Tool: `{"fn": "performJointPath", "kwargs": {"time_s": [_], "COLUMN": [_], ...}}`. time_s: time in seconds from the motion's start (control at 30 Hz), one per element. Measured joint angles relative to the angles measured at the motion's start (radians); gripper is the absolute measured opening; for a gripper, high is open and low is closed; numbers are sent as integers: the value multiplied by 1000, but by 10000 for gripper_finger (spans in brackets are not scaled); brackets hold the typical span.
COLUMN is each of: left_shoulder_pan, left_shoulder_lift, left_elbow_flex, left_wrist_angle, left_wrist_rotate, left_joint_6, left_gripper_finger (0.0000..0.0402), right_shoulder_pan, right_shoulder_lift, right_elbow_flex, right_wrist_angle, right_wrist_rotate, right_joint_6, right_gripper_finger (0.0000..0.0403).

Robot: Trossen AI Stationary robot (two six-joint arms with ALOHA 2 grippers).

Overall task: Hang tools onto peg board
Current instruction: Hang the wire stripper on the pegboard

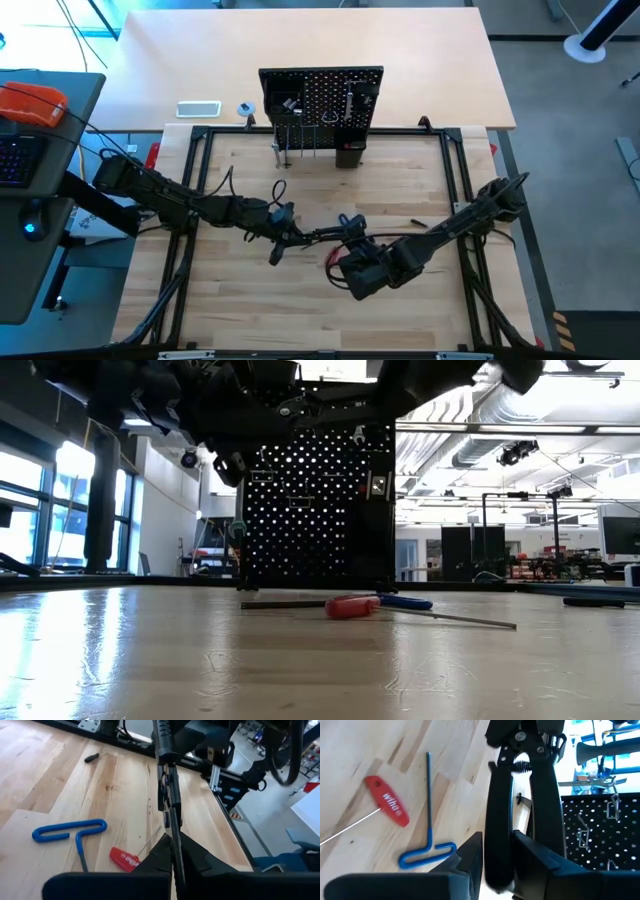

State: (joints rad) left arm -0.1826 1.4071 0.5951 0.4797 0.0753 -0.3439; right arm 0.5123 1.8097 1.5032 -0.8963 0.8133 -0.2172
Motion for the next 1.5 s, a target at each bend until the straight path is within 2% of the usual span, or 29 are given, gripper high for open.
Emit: {"fn": "performJointPath", "kwargs": {"time_s": [0.27,0.43,0.63,0.87,1.1,1.17,1.3,1.5], "left_shoulder_pan": [-3,-4,-3,-2,-2,-2,-9,-30], "left_shoulder_lift": [0,0,1,1,2,2,-3,-40], "left_elbow_flex": [-7,-7,-6,-5,-5,-5,-5,10], "left_wrist_angle": [-15,-14,-16,-14,-62,-75,-77,-182], "left_wrist_rotate": [12,4,-9,-10,-35,-36,-36,-93], "left_joint_6": [7,6,1,1,14,27,48,89], "left_gripper_finger": [0,0,0,0,0,0,0,0], "right_shoulder_pan": [27,36,48,56,40,8,-65,-146], "right_shoulder_lift": [-36,-41,-51,-106,-158,-169,-168,-168], "right_elbow_flex": [-4,-3,-2,0,0,1,1,1], "right_wrist_angle": [-89,-86,-64,-162,-51,-1,85,143], "right_wrist_rotate": [-3,-9,-63,-137,-140,-182,-365,-404], "right_joint_6": [82,112,139,297,361,377,370,361], "right_gripper_finger": [94,94,94,94,94,94,94,94]}}
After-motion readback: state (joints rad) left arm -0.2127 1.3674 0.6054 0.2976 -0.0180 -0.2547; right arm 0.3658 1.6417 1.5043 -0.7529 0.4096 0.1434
